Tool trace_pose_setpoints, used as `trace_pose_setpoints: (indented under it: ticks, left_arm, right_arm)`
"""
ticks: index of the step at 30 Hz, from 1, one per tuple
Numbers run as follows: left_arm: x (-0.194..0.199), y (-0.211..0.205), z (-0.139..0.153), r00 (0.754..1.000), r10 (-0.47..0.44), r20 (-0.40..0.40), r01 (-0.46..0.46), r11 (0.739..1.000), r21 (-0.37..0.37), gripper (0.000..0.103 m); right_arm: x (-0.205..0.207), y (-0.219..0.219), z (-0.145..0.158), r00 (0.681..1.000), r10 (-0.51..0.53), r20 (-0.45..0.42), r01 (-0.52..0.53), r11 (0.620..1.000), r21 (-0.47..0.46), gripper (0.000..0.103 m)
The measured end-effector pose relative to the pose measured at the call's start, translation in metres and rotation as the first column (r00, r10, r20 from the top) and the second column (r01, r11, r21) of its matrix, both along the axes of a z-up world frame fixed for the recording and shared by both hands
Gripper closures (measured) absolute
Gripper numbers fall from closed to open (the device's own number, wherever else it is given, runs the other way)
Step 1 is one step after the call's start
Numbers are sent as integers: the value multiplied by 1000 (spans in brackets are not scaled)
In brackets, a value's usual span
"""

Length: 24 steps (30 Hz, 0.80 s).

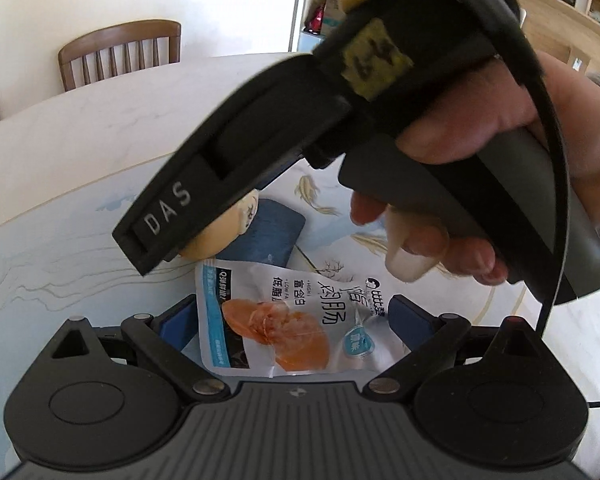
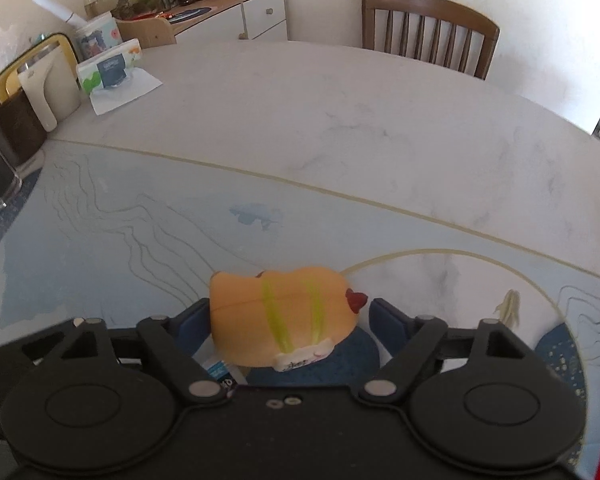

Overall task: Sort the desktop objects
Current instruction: 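Close left tool on the white sausage snack pack while right tool grasps the yellow squishy toy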

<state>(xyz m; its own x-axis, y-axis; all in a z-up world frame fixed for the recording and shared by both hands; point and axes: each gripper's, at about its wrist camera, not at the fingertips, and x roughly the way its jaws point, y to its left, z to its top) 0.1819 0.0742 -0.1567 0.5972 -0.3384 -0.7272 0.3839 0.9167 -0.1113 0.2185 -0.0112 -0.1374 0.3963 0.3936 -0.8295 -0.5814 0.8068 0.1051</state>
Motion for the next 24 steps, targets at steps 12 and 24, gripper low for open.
trace_pose_setpoints:
  ticks: [12,24]
  left_arm:
    - [-6,-9,5,999,-33,37,32,999,33,41]
    - [-2,-2,9,1000,-8,9,9,999,-45,56]
  right_arm:
    - [-3,-4,3,1000,23,15,-24,1000,13,31]
    - [-7,-50,26,993,-77,91,74,997,30,32]
